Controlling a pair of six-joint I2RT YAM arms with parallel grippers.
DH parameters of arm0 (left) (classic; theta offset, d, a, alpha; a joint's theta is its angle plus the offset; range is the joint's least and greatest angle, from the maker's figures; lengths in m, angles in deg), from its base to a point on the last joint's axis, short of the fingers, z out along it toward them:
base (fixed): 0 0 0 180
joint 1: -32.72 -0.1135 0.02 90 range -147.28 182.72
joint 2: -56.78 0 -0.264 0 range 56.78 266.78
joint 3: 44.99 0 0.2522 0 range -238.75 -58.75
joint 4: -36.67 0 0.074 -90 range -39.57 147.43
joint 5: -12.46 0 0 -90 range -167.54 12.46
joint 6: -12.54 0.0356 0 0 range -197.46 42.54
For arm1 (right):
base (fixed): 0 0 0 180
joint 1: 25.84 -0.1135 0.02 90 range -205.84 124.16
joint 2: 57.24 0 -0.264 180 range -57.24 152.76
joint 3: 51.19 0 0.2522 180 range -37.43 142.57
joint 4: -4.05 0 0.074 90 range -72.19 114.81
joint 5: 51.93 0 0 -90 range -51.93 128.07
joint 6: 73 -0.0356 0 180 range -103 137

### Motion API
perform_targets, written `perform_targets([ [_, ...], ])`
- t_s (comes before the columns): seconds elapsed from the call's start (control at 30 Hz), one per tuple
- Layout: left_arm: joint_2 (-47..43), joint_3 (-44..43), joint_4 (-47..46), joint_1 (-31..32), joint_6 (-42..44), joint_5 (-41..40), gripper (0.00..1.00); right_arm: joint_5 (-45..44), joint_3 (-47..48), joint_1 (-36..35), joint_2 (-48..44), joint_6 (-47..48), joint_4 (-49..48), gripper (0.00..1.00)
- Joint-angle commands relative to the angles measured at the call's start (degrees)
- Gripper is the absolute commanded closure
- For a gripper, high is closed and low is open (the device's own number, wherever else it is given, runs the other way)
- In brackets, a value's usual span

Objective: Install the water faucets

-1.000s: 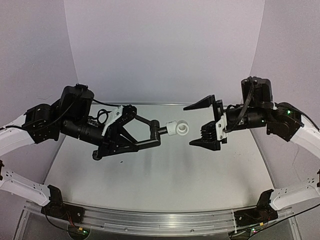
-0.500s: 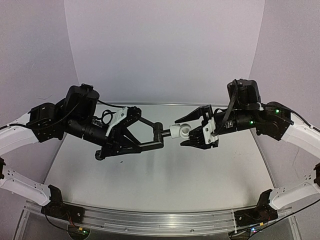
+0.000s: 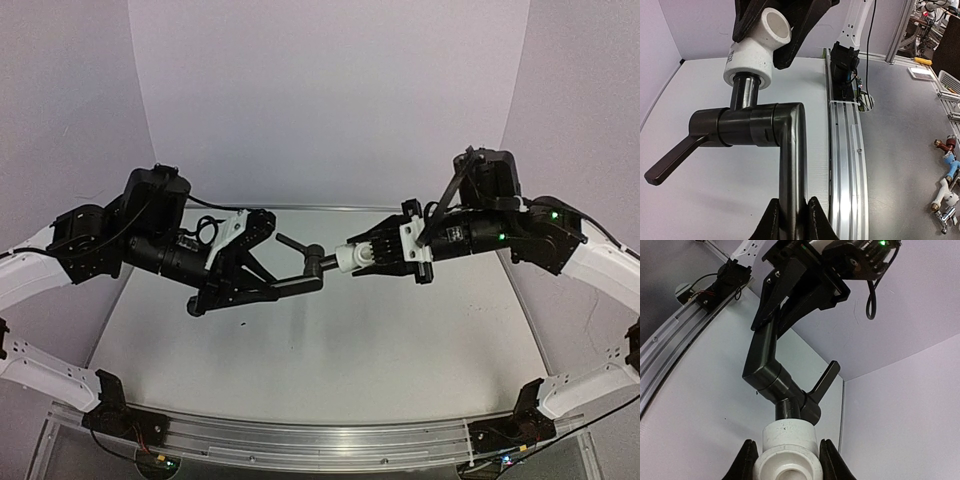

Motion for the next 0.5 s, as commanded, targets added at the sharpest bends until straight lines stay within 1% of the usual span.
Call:
perform_targets([
  [0.0, -1.6, -0.5, -9.2, 0.8, 8.4, -8.9, 1.00, -0.4, 4.1, -0.3, 0.8, -17.8, -8.2, 1.00],
  [0.1, -1.6, 0.0, -9.7, 1.0, 9.6, -10.6, 1.00, -2.2, 4.2, -0.2, 0.7, -21.0, -10.9, 1.00],
  [0.23, -1.3, 0.0, -9.4, 1.2, 10.1, -11.1, 1.00, -3.4, 4.3, -0.3, 0.8, -21.1, -12.4, 1.00],
  [0.33, -1.1, -0.1, -8.9, 1.4, 10.2, -11.5, 1.00, -3.0, 3.6, -0.3, 0.3, -17.8, -12.6, 1.00],
  [0.47, -1.4, -0.2, -9.4, 1.4, 9.1, -12.6, 1.00, -1.3, -0.5, -0.3, -2.0, -9.0, -12.6, 1.00],
])
